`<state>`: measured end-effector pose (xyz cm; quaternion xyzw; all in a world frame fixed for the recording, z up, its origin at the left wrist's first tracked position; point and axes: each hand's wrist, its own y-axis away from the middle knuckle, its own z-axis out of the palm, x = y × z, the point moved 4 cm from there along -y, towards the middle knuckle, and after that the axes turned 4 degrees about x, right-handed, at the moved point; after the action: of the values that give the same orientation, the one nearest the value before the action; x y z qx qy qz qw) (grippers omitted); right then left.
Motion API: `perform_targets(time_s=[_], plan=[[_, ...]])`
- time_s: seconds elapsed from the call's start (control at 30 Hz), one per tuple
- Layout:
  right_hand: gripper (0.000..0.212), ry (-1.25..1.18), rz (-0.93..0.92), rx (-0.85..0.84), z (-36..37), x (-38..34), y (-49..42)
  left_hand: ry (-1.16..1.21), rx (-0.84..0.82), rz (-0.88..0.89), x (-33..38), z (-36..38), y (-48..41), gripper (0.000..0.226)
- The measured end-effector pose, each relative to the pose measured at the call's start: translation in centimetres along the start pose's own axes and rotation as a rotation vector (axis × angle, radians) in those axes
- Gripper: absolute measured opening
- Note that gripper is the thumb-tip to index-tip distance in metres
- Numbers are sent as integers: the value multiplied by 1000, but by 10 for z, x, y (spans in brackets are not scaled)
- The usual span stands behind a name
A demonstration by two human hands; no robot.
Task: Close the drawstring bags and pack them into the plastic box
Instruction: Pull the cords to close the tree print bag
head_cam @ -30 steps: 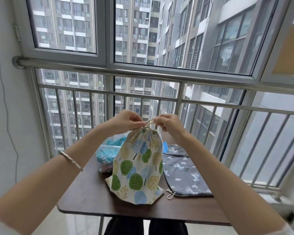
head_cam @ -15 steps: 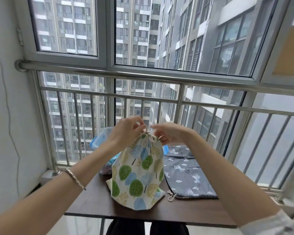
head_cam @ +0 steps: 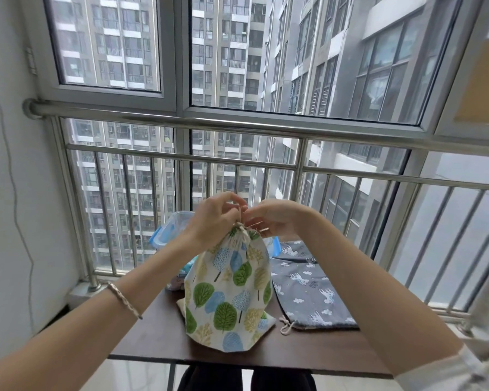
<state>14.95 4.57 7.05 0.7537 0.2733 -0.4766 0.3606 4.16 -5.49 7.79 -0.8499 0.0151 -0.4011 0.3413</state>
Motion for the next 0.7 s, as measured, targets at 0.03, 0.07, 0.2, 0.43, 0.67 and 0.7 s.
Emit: perform_targets(time_s=[0.03,0.07,0.2,0.43,0.67,0.7], plan=[[21,14,-32,51,-2,-2,0,13,-21,-12,1,0,-1,20],[21,39,-64,91,-4,-5,1,10,-40,-8,2,0,-3,20],[7,124,-187,215,-8,-13,9,13,-63,-50,-10,-9,-12,21],[14,373,-502,453,-4,-10,13,213,-294,-339,-15,-7,-22,36],[18,5,-284,304,-3,-1,10,129,-429,-247,-5,-8,-31,25],[14,-138,-206,218,0,3,10,92,-433,-215,-4,-8,-32,21]])
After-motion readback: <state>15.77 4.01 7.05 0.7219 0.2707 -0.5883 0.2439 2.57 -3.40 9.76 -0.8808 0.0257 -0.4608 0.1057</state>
